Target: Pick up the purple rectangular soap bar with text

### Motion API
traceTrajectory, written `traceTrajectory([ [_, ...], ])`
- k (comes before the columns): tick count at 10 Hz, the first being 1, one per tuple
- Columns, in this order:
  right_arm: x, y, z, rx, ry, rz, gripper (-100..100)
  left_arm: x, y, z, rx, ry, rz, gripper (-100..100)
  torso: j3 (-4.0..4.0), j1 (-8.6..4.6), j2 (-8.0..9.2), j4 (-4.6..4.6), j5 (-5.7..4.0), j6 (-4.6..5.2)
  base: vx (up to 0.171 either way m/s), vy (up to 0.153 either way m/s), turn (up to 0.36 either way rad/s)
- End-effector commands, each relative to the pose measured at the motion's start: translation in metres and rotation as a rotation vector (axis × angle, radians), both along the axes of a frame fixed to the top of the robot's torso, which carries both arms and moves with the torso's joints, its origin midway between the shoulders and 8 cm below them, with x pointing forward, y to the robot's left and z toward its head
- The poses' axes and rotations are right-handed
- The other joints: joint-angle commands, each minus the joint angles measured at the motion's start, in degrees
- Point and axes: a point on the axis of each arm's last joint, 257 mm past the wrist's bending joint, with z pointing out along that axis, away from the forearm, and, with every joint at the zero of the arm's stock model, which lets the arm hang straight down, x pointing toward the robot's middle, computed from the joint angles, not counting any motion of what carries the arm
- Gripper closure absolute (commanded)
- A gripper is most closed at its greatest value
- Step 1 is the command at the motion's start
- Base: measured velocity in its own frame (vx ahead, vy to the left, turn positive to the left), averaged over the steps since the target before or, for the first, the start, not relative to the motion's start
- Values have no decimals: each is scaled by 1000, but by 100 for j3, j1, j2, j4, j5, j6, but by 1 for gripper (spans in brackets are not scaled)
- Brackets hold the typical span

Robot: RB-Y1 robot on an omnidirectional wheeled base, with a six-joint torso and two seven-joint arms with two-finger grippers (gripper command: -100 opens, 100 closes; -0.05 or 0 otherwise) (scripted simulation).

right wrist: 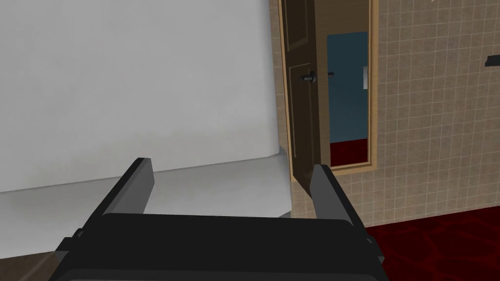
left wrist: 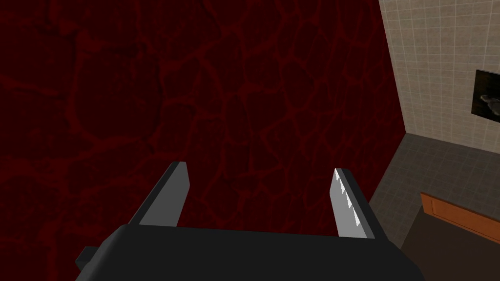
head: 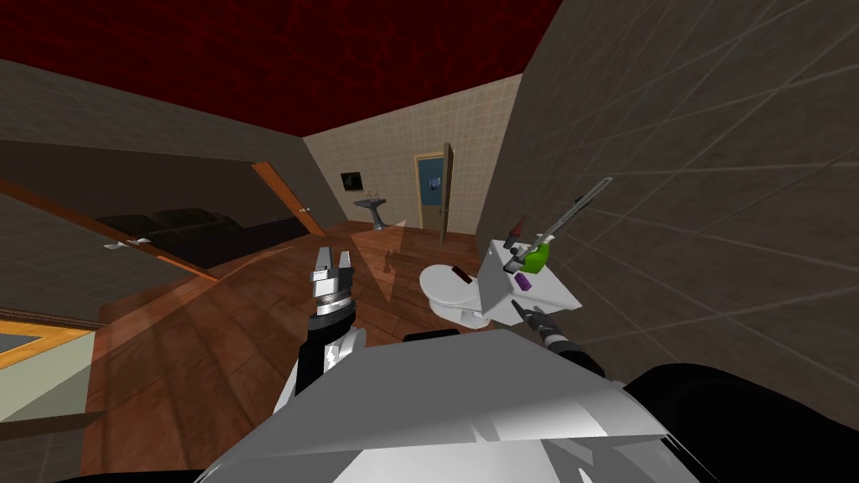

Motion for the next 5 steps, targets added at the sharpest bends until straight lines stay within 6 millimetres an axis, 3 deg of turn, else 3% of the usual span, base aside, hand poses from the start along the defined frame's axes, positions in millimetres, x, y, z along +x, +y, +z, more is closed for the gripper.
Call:
traceTrajectory([
  [1, 11, 11, -25, 46, 37, 8, -100, 0, 0, 0, 0, 0, 0, 0, 0, 0, 0, 0, 0, 0, -183, -8, -121],
  [2, 15, 13, -39, 64, 50, 7, -100, 0, 0, 0, 0, 0, 0, 0, 15, 1, 22, 7, 0, -3, -88, 9, 7],
  [5, 61, 22, -15, 62, -36, 42, -100, 0, 0, 0, 0, 0, 0, 0, -19, 6, -40, -5, 3, -6, 9, 3, 5],
])
